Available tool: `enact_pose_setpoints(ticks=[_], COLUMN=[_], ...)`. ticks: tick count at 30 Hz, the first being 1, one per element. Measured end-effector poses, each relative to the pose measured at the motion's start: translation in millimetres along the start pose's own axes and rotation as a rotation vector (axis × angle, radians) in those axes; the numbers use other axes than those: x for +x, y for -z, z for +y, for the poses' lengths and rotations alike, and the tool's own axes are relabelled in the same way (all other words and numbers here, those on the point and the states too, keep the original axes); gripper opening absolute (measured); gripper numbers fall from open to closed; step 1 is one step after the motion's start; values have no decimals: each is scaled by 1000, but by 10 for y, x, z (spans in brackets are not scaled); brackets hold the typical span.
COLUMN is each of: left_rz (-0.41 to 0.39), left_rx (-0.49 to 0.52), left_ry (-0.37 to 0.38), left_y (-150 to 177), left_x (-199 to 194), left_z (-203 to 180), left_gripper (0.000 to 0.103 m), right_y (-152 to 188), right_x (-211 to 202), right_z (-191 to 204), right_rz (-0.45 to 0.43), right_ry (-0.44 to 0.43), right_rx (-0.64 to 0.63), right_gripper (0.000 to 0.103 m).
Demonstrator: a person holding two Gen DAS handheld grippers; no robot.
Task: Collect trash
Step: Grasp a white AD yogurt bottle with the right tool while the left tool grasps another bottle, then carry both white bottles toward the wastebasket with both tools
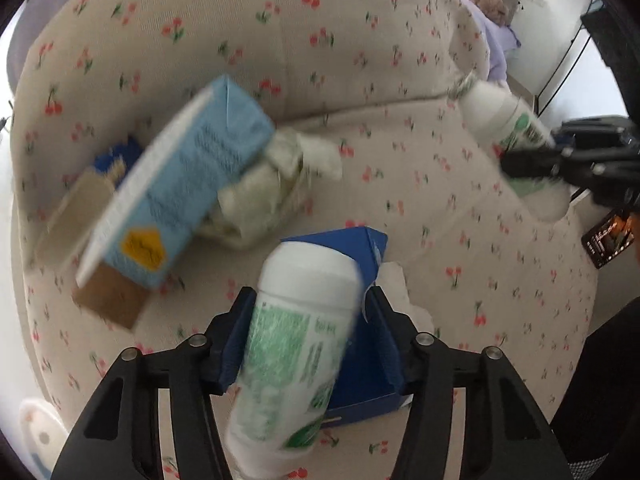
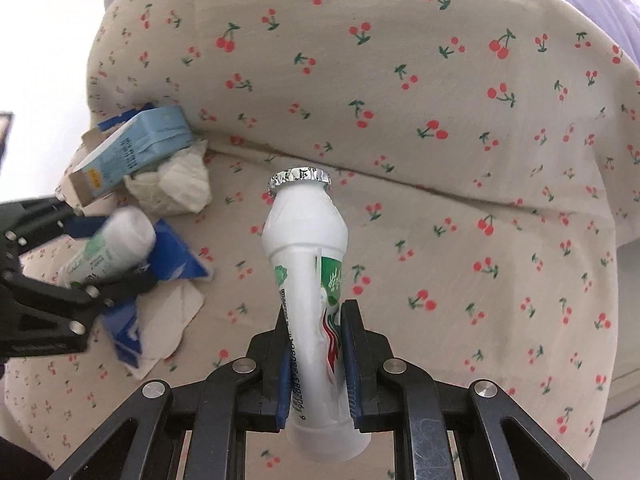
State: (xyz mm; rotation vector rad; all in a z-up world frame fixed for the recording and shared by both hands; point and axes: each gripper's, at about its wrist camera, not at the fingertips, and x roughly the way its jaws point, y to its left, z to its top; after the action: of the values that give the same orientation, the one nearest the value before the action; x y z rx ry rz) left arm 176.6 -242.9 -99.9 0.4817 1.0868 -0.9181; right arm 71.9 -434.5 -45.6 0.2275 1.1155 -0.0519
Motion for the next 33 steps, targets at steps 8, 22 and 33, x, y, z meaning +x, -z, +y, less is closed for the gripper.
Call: enact_pose_setpoints(ticks=[8, 22, 33], left_rz=[-30, -146, -123], left_rx=[-180, -384, -400], left_ry=[4, -39, -2], left_y=[228, 648, 870], left_x=[-184, -824, -918], left_z=[149, 335, 350], left_gripper=[41, 40, 42], right_y=[250, 387, 379], right_x=[-63, -382, -484], right_z=[274, 559, 960], right_rz=[-13, -78, -111], right_ry=[-1, -26, -66], right_rx=[15, 32, 22], right_gripper=[18, 18, 18])
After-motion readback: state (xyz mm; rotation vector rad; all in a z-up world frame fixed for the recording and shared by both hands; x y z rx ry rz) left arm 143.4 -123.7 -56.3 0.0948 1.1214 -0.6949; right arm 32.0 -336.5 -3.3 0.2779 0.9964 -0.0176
